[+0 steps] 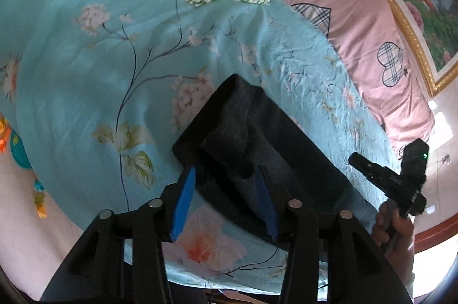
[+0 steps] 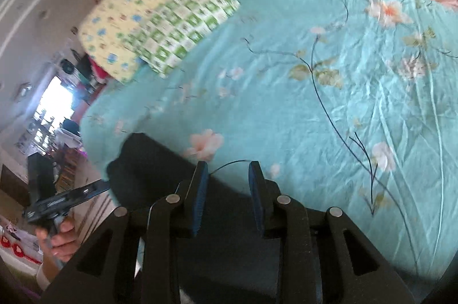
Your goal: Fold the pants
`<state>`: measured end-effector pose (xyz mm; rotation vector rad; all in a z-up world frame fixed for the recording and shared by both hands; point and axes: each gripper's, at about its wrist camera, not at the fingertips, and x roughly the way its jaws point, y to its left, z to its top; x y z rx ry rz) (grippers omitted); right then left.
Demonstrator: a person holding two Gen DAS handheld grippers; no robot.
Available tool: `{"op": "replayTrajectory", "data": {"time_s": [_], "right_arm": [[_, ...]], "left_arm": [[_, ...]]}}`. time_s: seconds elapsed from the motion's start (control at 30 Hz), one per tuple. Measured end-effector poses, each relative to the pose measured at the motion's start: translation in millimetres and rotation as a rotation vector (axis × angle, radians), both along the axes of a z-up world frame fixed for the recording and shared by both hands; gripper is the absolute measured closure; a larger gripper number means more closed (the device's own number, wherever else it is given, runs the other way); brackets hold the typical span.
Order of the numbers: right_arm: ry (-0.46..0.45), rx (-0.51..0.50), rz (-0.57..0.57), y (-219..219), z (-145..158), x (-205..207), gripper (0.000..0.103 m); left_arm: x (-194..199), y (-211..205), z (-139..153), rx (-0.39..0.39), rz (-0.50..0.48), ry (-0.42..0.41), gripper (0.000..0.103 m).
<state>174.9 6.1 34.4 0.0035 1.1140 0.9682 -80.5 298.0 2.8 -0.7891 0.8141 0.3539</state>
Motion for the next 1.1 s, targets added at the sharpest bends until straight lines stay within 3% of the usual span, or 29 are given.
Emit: {"op": "replayTrajectory", "data": {"time_s": [0.17,0.33,0.7,0.8,0.9,0.93,0.97,1.0,1.1], "right_arm": [[0.050,-0.073,0.006,1,-24,16,0.072],[0.064,-0.143,0.100,14,-41,6,0.072],[-0.042,-0.224,0.231,8,-39,-33,0.062],[-0.049,-0.233,0.256,10,-41,-32,0.058],[-0.011,-0.236,0.273,17,-46,-23,0.057],[-0.005,-0.239,0.282,20,-47,-21,0.057],[-0.010,-0.245,0.289,23,-47,-22,0.062],[-0.017,-0.246,0.312,26,-46,-25,0.081],[-0.125,-0.294,0.347,31,-29,-42,0.091]], "left_arm": [[6,5,-14,-0.046,0.032,0.027,0.051],[17,9,-28,-0.077,0.043,0.062,0.049],[31,3,-39,-0.040,-0.006,0.065,0.049],[36,0,-40,-0.003,-0.025,0.062,0.054],[39,-2,-41,0.033,-0.049,0.048,0.067],[40,-3,-41,0.031,-0.059,0.037,0.076],[40,-2,-43,0.015,-0.069,0.023,0.080],[39,-1,-42,0.008,-0.069,0.015,0.082],[25,-3,-9,0.024,-0.118,-0.090,0.086]]}}
